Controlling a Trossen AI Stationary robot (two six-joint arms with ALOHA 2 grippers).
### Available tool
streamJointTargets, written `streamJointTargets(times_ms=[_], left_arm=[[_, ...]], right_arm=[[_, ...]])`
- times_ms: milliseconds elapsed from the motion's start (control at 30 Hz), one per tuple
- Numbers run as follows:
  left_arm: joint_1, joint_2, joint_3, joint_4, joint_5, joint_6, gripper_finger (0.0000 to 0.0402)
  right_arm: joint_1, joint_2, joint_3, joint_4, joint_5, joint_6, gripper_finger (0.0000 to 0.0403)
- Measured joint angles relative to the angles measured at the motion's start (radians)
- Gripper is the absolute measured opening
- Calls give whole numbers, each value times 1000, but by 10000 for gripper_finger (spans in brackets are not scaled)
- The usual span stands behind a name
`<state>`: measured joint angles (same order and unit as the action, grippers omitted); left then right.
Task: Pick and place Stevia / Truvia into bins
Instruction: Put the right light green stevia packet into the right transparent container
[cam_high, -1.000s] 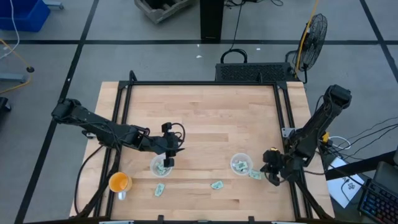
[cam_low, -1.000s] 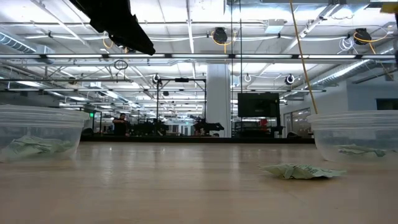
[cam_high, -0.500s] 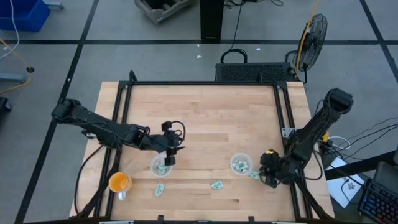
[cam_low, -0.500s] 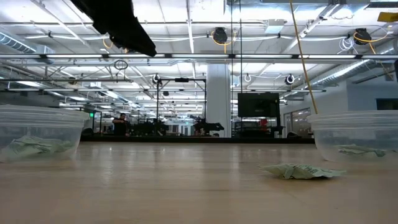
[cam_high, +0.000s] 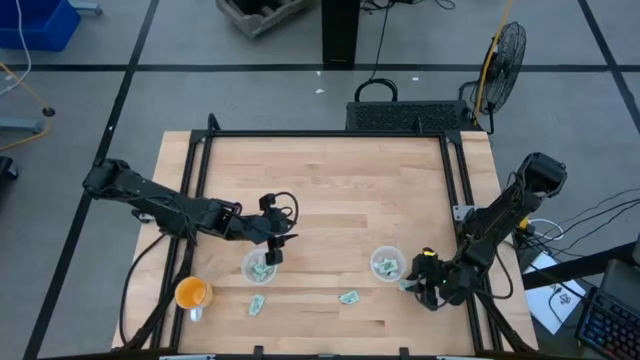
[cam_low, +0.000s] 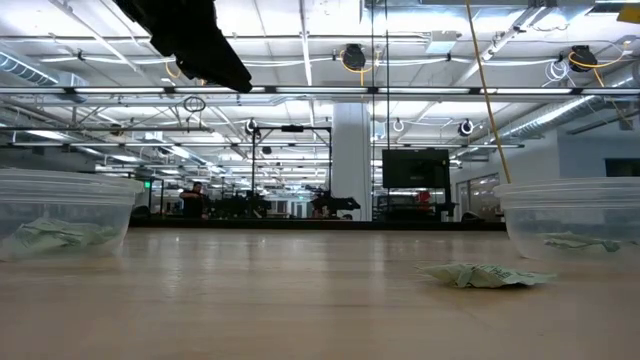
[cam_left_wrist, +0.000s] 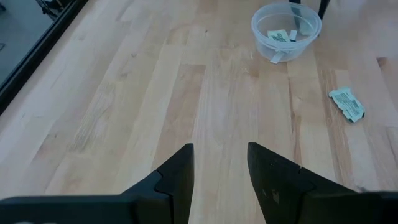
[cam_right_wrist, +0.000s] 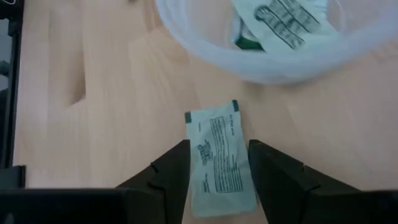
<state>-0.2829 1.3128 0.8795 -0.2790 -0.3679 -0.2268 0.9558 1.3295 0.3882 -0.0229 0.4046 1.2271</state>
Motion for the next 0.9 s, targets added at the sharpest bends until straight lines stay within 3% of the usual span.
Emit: streamJointTargets(times_ms=[500, 900], left_arm=[[0, 0, -6, -2, 0, -5, 157], [1, 0, -7, -4, 0, -12, 157]], right_arm=[[1, 174, -2, 80, 37, -179, 158], [13, 187, -2, 61, 37, -377, 155]])
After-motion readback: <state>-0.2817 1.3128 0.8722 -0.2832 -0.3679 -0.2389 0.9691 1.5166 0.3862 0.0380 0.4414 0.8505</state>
